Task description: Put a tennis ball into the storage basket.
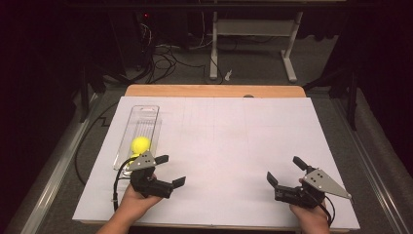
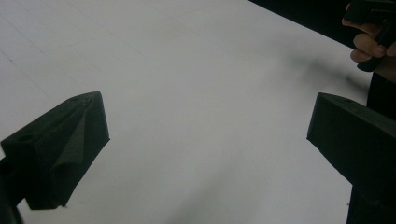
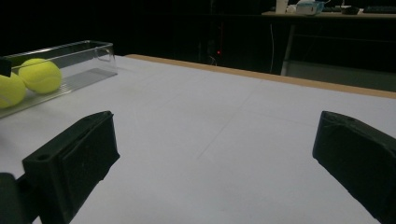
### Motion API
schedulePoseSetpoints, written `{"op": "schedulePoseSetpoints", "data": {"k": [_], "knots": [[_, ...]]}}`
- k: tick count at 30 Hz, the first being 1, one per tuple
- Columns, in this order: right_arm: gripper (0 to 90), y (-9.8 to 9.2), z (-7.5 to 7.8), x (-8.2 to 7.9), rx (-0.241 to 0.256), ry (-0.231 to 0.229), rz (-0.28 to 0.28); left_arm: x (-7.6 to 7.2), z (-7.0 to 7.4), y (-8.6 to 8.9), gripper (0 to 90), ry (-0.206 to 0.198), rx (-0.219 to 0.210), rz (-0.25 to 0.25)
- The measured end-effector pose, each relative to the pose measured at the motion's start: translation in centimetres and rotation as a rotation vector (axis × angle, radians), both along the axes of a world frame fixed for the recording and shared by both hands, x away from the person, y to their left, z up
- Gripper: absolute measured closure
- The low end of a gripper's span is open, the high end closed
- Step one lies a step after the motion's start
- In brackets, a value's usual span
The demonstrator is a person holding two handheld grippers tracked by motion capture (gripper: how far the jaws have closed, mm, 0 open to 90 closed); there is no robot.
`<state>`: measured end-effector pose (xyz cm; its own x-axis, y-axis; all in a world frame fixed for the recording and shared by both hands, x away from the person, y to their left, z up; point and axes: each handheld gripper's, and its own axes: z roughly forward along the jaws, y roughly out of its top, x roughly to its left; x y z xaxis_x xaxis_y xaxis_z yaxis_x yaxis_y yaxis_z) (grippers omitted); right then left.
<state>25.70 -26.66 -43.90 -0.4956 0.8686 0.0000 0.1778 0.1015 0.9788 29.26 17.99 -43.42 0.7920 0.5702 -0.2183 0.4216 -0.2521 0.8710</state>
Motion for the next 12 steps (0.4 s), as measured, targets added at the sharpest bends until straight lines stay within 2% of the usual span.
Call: {"op": "schedulePoseSetpoints", "data": {"k": [12], "knots": [[0.6,0.23,0.12,0.07,-0.004,-0.008,0.001,-0.01,-0.17,0.02,0.2,-0.012,0.023,-0.001]]}}
